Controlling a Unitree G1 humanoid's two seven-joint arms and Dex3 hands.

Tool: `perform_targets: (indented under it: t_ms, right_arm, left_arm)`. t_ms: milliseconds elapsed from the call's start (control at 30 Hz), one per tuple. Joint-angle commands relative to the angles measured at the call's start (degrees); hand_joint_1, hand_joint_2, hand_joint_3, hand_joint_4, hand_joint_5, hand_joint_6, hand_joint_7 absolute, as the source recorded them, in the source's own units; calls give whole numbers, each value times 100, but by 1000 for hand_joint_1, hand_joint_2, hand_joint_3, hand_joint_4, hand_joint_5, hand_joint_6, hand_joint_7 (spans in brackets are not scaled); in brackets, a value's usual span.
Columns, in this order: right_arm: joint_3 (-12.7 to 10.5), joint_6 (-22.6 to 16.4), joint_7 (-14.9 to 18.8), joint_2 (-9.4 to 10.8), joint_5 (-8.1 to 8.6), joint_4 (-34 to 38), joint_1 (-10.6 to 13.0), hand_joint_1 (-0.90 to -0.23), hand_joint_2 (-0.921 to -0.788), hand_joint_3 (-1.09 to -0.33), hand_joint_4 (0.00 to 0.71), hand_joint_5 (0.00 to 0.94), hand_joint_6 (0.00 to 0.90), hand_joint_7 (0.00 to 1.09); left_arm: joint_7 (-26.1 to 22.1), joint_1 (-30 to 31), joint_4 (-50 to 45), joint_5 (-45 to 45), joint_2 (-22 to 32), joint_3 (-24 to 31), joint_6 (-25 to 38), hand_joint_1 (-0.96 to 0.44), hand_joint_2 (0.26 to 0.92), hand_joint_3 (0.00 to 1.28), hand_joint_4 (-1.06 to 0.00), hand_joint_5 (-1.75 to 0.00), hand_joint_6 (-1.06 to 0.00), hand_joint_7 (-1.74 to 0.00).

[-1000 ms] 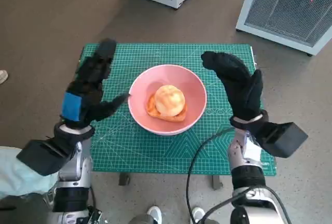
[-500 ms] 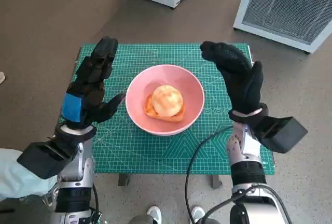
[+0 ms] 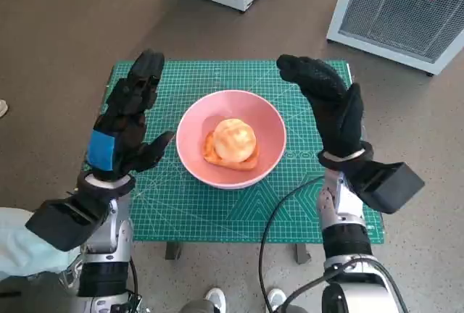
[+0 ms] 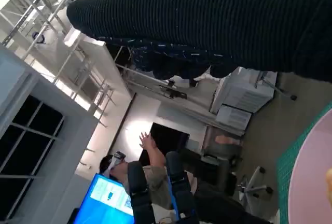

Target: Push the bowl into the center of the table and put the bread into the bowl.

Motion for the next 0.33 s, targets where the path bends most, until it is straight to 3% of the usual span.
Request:
perform_targets:
  t_ms: [33, 333]
  right_arm:
    - [48, 54, -65, -79, -63, -23, 81, -708, -921, -751, 204, 0, -1, 588]
    - [91, 66, -67, -78, -32, 9, 62, -708, -921, -752, 204, 0, -1, 588]
  left_arm:
    - [-66, -50, -10, -20, 8, -23, 5, -659, 921, 318, -180, -15, -277, -47]
    - [-59, -51, -81, 45, 54, -21, 97, -655, 921, 314, -197, -20, -278, -50]
